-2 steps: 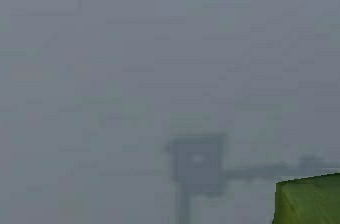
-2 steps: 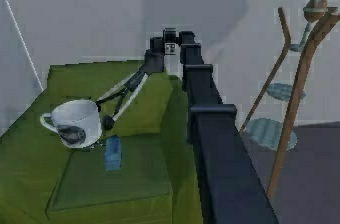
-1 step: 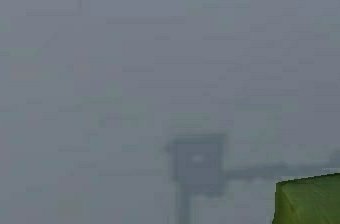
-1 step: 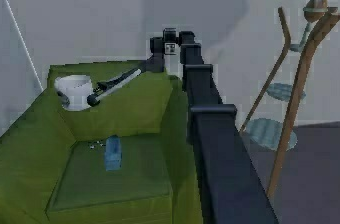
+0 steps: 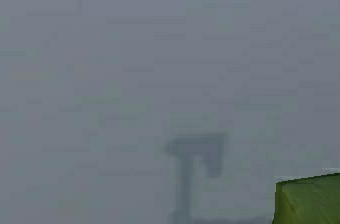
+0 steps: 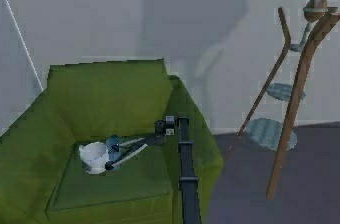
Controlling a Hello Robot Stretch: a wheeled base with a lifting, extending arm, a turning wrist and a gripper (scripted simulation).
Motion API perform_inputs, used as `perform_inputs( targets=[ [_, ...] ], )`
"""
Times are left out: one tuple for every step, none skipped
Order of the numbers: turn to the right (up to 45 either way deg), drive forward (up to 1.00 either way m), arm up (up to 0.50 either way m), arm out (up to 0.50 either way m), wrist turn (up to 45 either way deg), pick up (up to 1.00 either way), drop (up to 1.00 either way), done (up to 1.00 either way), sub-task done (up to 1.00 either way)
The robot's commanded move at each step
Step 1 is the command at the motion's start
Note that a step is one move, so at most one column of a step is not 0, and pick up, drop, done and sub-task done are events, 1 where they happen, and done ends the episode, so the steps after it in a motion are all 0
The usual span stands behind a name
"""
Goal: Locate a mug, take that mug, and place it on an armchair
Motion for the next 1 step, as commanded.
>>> perform_inputs(
  targets=[
    [0.0, 0.00, -0.32, 0.00, 0.0, 0.00, 0.00, 0.00, 0.00]
  ],
)
